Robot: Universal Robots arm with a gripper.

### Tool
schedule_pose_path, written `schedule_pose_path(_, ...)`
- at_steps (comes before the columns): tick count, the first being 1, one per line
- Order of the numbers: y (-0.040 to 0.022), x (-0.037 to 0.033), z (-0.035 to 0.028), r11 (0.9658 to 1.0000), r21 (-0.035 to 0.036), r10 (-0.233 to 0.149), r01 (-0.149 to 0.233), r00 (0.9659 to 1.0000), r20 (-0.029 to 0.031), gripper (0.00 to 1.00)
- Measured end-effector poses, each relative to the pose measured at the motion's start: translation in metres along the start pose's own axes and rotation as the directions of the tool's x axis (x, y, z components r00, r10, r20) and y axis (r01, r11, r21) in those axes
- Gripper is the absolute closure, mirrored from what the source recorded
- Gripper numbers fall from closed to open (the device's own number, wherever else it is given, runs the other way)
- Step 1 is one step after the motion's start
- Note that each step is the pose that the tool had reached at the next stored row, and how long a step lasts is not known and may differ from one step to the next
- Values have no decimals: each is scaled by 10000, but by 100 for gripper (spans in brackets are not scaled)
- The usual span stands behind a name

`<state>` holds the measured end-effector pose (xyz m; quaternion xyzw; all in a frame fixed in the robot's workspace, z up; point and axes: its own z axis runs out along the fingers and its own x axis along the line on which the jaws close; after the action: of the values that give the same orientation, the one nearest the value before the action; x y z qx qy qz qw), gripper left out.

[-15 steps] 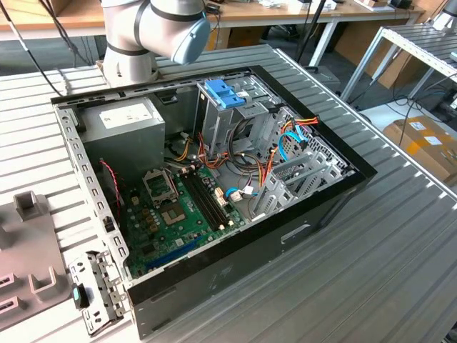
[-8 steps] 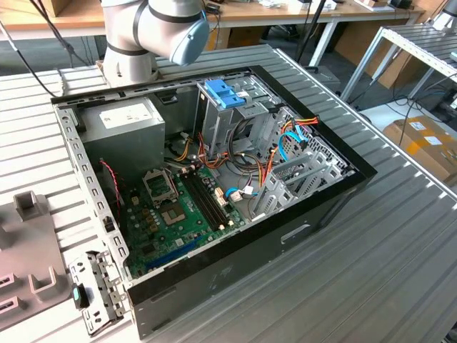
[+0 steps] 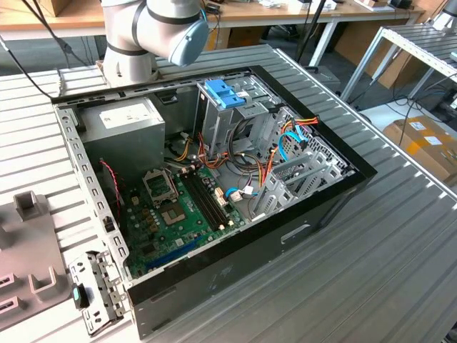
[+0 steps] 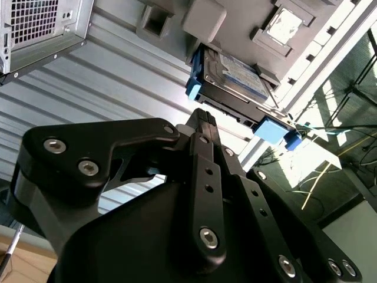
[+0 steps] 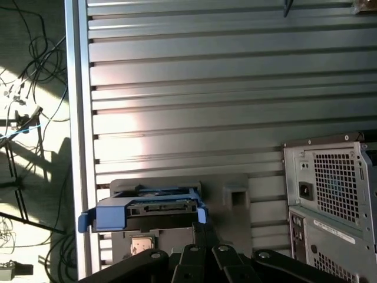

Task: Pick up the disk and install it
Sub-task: 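Reach for the disk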

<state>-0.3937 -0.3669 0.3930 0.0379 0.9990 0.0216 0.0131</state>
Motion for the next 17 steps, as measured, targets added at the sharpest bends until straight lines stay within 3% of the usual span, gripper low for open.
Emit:
schedule_pose_path(6,0,9,0,10000,-1,0,0,10000,-2,89)
schedule_pose_path(8,0,10,1,10000,1,3,-3,10000,-42,89)
schedule_pose_path(12,0,10,2,10000,13,8,-8,9998,-178,89)
schedule_pose_path(17,0,9,1,10000,15,8,-8,9998,-193,89)
